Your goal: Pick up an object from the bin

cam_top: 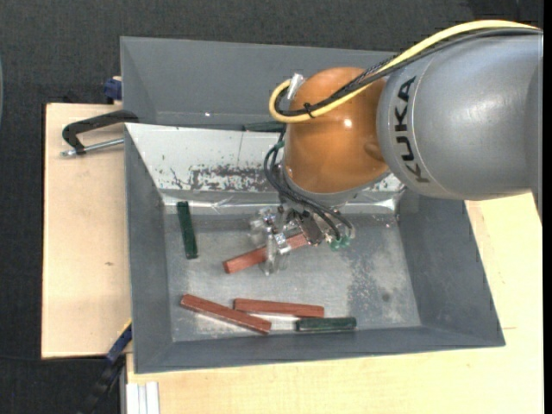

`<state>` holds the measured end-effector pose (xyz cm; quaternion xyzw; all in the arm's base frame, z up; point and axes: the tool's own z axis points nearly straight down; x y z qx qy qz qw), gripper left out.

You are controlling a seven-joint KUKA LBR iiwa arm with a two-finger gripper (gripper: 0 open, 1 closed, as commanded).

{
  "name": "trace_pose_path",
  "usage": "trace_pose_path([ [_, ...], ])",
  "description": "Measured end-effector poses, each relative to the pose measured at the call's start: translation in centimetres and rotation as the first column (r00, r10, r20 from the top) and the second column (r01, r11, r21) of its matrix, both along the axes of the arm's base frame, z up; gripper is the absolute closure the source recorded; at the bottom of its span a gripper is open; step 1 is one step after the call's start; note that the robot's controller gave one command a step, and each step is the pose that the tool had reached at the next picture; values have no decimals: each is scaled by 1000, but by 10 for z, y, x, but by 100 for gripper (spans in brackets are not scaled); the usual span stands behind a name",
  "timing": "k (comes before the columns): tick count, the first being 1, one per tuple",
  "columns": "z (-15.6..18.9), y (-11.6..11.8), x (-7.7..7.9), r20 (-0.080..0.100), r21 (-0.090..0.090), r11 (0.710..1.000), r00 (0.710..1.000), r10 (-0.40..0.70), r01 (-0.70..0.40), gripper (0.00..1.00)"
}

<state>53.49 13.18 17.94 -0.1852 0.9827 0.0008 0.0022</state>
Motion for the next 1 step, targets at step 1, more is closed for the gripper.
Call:
trace_pose_path([
  [1,42,8,-12,-5,-1,1000,1000,-9,9,100],
])
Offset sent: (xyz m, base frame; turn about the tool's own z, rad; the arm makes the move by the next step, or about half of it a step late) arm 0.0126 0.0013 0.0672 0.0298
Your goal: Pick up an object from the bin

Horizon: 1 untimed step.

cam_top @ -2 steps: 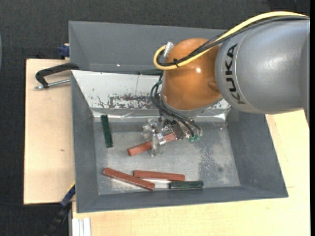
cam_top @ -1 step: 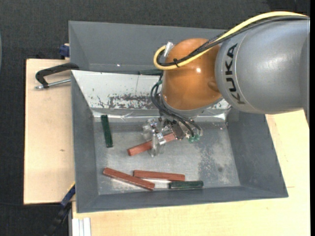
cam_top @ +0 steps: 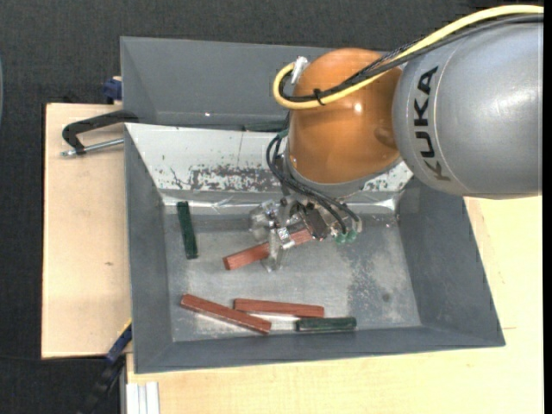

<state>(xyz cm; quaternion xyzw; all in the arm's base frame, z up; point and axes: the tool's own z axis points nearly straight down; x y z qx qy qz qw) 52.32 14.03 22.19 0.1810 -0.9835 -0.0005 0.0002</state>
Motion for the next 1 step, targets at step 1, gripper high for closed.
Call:
trace_pose_path([
  [1,14,2,-1,4,2,1000,1000,-1,1,100],
])
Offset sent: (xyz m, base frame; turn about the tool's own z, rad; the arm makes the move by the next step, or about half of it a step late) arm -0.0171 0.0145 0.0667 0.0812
